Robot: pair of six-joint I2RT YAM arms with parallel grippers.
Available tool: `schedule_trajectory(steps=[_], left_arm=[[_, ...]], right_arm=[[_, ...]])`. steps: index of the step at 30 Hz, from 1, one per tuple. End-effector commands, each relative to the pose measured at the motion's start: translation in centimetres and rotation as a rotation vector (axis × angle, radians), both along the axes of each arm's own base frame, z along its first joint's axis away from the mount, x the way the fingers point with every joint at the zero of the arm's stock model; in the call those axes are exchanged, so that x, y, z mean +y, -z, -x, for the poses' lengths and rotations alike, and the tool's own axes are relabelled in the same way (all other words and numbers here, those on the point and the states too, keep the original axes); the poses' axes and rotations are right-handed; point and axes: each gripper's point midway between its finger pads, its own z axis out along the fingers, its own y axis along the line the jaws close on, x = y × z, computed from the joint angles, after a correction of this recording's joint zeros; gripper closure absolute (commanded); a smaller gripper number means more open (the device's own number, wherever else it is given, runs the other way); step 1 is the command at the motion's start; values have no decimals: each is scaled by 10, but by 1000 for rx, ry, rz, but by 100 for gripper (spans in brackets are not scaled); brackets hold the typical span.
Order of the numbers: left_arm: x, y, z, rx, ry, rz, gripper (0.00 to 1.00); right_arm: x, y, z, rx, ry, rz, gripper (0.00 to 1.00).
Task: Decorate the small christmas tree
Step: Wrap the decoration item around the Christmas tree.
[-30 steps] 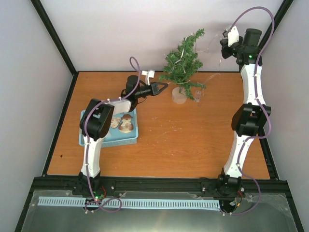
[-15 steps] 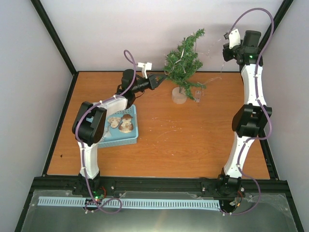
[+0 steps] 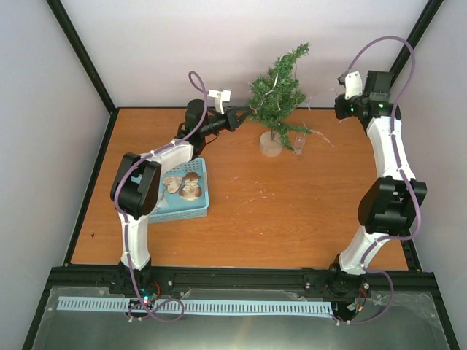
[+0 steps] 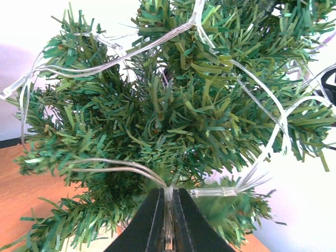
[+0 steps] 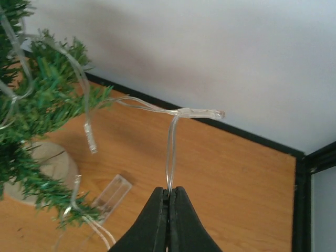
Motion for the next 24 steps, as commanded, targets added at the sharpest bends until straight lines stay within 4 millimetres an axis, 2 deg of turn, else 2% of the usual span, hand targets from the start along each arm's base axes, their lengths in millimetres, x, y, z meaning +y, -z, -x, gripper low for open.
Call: schedule_trajectory(steps=[1, 5, 10, 15, 19, 24], left_arm=[[-4, -5, -9, -51, -14, -26, 93], [-4, -6, -9, -57, -13, -42, 90], [0, -16, -1, -76, -16, -55, 79], [10, -21, 14, -102, -34, -80, 70], [18, -25, 26, -122, -51, -99, 66], [28, -33, 44, -152, -66, -110, 64]], right_arm=[[26, 9, 14, 29, -9, -83, 97], [44, 26, 24, 95, -19, -181, 97], [61, 35, 40, 166, -32, -278, 97], [67, 34, 58, 176, -35, -333, 97], [86, 24, 71, 186, -117, -429, 97], [103, 27, 87, 212, -183, -486, 89]])
